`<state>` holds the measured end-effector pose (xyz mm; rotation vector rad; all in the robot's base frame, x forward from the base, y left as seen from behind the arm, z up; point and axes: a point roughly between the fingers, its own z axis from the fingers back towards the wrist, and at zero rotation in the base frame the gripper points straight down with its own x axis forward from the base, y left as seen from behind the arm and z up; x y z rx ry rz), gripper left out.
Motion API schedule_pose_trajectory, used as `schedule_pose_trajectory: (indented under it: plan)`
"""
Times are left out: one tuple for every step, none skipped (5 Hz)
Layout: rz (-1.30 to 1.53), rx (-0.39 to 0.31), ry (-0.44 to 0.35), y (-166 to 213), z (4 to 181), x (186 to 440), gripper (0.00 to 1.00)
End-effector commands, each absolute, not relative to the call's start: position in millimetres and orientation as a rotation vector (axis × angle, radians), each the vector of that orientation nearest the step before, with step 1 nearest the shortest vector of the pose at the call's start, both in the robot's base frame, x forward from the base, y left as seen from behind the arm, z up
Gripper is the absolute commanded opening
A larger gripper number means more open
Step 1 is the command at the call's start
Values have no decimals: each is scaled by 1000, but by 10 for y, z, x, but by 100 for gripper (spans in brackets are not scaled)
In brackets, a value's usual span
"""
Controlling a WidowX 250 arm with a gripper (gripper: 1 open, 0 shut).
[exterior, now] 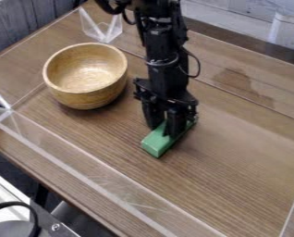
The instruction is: Put the green block in the brown bowl
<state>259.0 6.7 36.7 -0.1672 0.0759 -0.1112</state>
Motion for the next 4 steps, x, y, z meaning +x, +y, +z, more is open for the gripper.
schedule_pose_trajectory:
  plan:
    - [-107,-159,-18,99,609,2739,0]
    - [-103,-164,-26,101,643,2752,0]
    - [-98,-171,-41,105,709,2782,0]
    - [-92,-181,-55,112,790,2811,0]
